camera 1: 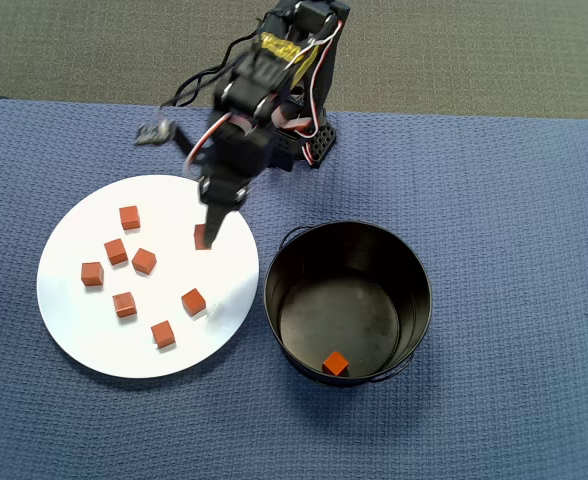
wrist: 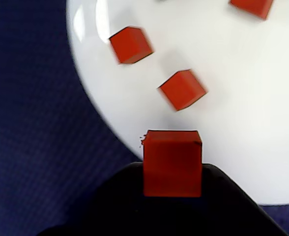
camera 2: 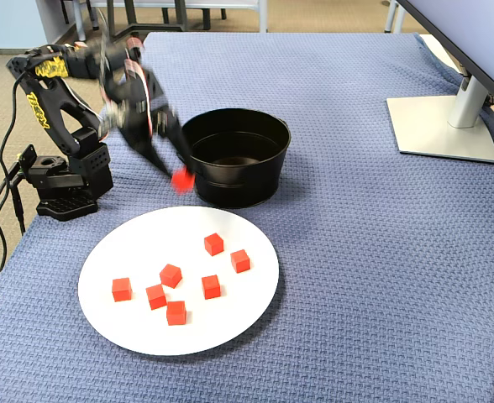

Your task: Pick up the red cubes from the white plate and place them in the black recipient

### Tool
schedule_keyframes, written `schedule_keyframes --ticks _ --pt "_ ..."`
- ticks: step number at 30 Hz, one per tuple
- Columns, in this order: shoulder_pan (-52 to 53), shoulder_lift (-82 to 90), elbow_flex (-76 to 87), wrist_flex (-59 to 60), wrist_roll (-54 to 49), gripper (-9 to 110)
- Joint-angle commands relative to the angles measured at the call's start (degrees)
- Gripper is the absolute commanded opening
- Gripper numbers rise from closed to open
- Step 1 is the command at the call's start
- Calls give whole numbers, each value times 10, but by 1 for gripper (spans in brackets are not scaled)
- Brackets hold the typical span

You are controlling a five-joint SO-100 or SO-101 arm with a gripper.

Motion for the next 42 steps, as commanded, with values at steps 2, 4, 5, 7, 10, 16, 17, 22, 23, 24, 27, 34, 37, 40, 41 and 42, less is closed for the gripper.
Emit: schedule_keyframes --ticks 2,4,5,7,10,16,17,22,23,24,27,34,37,40,41,42 --pt "-118 38 -99 23 73 0" --pt "-159 23 -118 20 98 0" --pt "-177 14 -128 18 113 0" --pt "-212 -14 -152 15 127 0" --pt "-268 -70 -174 16 136 0" --pt "-305 -142 -233 33 148 29" --pt "-291 -127 -242 40 134 29" --pt "-162 -47 -250 68 12 26" --pt "-131 -39 -237 71 -23 25" --pt "-101 -31 -212 66 -59 23" --pt "-18 -27 -131 20 -152 21" --pt "101 -93 14 -143 -330 17" --pt "129 -135 42 -207 -392 17" --pt "142 -171 79 -289 -459 25" --pt "142 -179 90 -316 -478 26" --pt "141 -187 97 -337 -495 27"
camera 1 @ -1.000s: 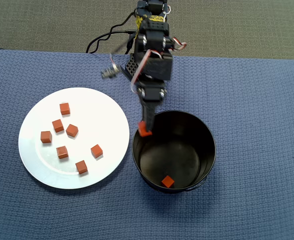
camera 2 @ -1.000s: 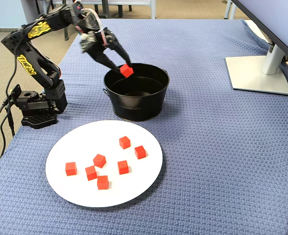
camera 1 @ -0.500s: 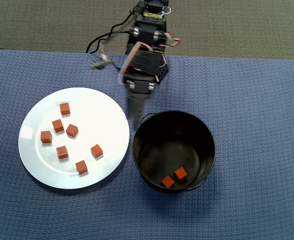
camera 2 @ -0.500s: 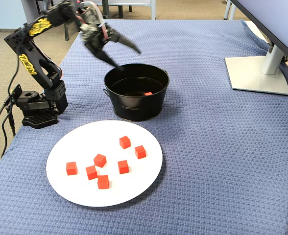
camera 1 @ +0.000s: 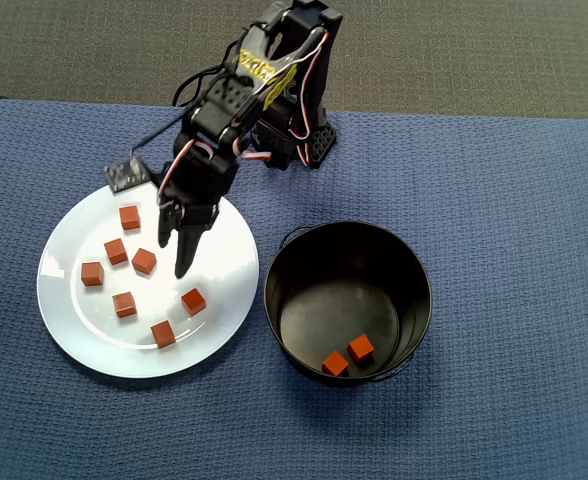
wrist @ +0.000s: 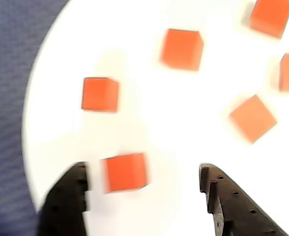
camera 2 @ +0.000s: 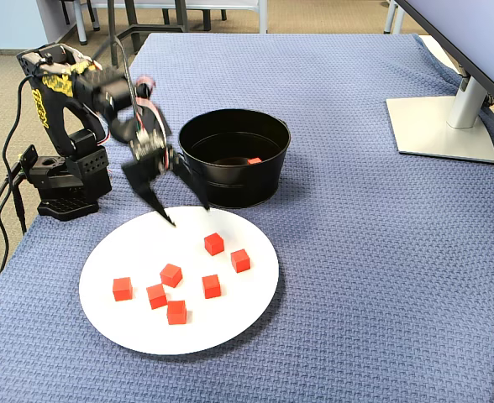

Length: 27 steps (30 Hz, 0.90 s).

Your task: Pick up the red cubes from the white plate and place them in the black recipient

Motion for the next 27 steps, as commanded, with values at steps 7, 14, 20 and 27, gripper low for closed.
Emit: schedule_keyframes --ticks 7,14,20,27 --pt "-18 -60 46 -176 -116 26" --pt "-47 -102 43 -214 -102 23" --pt "-83 -114 41 -209 -68 21" --pt "-105 -122 45 -190 -40 20"
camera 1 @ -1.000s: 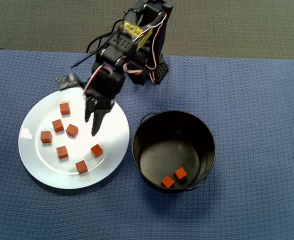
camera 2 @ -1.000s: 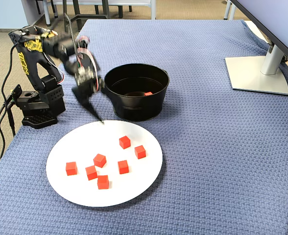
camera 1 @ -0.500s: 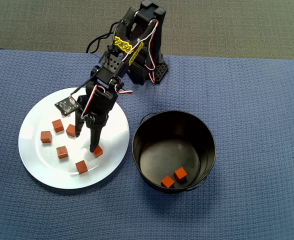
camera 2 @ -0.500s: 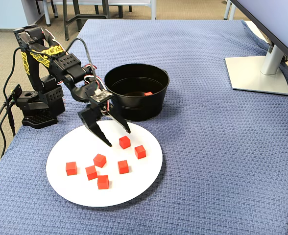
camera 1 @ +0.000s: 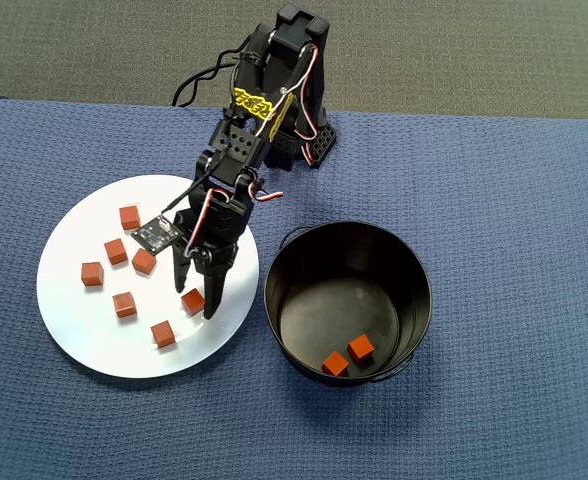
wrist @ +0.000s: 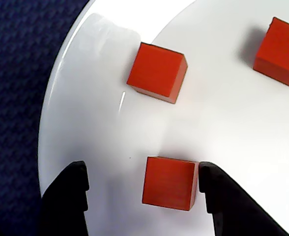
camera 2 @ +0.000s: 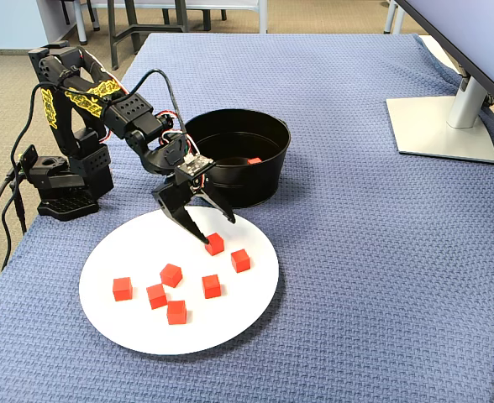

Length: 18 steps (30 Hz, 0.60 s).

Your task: Pick up the red cubes from the white plate and place them in the black recipient

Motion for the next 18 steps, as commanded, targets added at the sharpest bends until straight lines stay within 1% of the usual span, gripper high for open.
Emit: schedule_keyframes --ticks 1,10,15,18 --pt "-14 0 -7 5 18 20" --pt "2 -12 -8 -8 13 20" --pt "0 24 -27 38 29 20" --pt "4 31 -27 45 30 20"
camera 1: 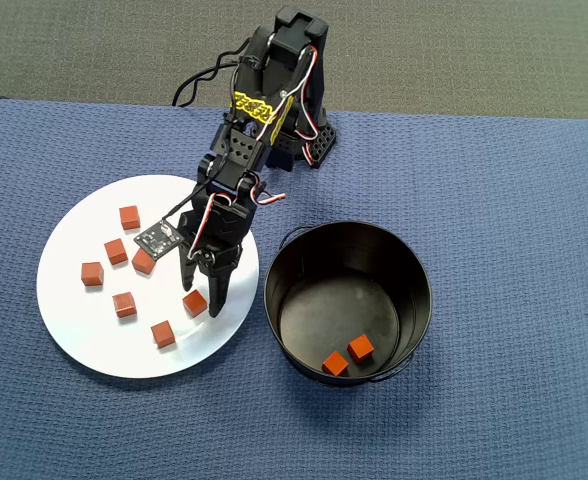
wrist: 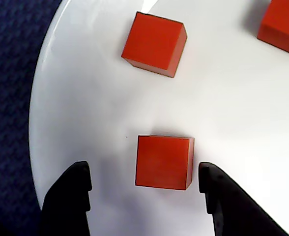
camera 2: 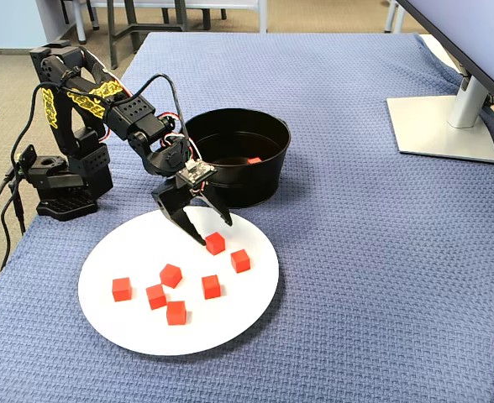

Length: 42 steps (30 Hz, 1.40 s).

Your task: Pick up the red cubes from the white plate and place them in the black recipient

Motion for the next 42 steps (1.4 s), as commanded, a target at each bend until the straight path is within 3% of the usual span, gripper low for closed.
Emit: schedule_keyframes --ticks 1,23,30,38,42 --pt "12 34 -27 11 9 20" --pt "9 -54 -22 -64 12 15" --pt "1 -43 -18 -70 32 0" --pt "47 148 23 -21 142 0" --pt "74 287 30 107 209 0"
